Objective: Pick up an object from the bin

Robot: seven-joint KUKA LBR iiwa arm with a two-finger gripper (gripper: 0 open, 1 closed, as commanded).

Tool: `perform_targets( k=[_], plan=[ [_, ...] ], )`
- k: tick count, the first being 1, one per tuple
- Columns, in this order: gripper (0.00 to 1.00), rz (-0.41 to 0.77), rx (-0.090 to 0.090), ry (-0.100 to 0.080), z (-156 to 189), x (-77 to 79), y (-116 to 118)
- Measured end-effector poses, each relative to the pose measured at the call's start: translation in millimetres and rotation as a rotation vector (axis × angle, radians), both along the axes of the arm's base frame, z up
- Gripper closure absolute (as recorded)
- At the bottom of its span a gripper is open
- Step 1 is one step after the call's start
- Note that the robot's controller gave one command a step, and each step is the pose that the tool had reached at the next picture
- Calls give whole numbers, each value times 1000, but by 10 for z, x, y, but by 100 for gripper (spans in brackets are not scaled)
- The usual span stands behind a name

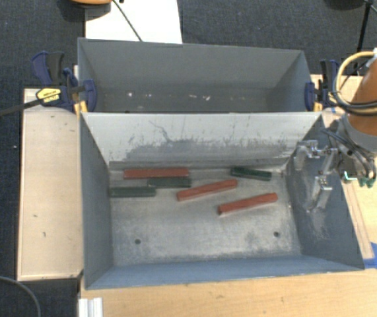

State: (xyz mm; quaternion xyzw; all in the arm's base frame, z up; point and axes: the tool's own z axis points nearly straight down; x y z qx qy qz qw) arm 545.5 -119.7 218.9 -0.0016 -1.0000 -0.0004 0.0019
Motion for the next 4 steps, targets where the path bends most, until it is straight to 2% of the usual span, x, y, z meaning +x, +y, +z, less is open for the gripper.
perform_targets(
  k=[1, 2, 3, 4],
  plan=[
    [0, 3, -1, -7, 33, 16, 4],
    [0, 64, -2, -12, -424, 68, 148],
    [0, 272, -1, -9, -938, 2, 324],
    [0, 464, 1, -4, -1197, 55, 433]
  ],
)
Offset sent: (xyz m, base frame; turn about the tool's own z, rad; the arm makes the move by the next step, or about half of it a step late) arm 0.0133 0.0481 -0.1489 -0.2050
